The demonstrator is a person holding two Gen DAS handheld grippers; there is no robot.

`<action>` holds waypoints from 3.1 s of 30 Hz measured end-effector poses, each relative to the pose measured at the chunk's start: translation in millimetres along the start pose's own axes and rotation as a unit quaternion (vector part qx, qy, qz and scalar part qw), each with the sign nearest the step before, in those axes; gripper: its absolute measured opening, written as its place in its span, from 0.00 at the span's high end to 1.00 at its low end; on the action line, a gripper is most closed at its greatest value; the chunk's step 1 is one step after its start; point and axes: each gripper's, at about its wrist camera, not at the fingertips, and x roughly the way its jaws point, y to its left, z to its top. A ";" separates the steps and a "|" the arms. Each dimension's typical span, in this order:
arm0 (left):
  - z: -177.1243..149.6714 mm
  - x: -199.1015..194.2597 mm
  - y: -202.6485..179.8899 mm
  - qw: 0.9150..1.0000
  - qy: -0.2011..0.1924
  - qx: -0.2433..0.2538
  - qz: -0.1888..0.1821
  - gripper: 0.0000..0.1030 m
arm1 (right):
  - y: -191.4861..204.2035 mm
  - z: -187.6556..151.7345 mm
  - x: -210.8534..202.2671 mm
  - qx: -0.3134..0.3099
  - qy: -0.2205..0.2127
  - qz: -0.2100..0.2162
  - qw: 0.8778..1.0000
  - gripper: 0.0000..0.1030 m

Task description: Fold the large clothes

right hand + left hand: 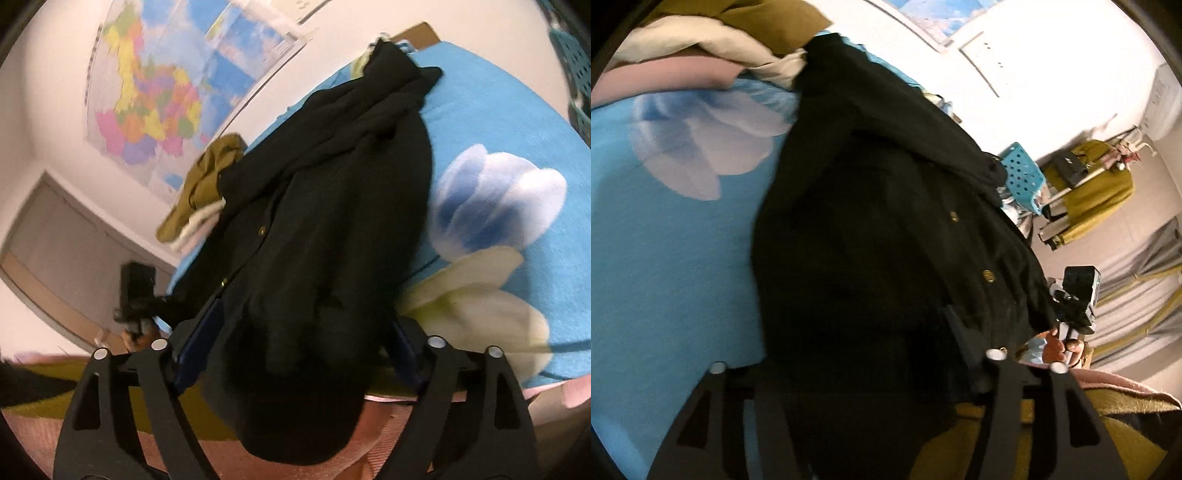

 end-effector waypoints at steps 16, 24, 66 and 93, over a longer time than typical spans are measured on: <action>10.6 -53.4 -48.2 0.993 -0.088 0.025 -0.069 0.96 | 46.7 8.9 -63.7 -0.015 -0.106 0.111 0.988 0.89; 2.5 -72.5 -36.5 0.989 -0.111 0.005 -0.103 0.95 | 45.9 7.7 -75.7 -0.008 -0.104 0.120 0.987 0.89; 268.9 63.0 27.6 0.995 -0.012 -0.078 0.056 0.88 | -77.0 269.5 93.4 0.170 0.013 -0.001 0.985 0.82; 275.1 58.9 8.2 0.995 -0.038 -0.095 -0.004 0.40 | 23.8 235.3 184.9 -0.181 0.097 -0.202 0.958 0.49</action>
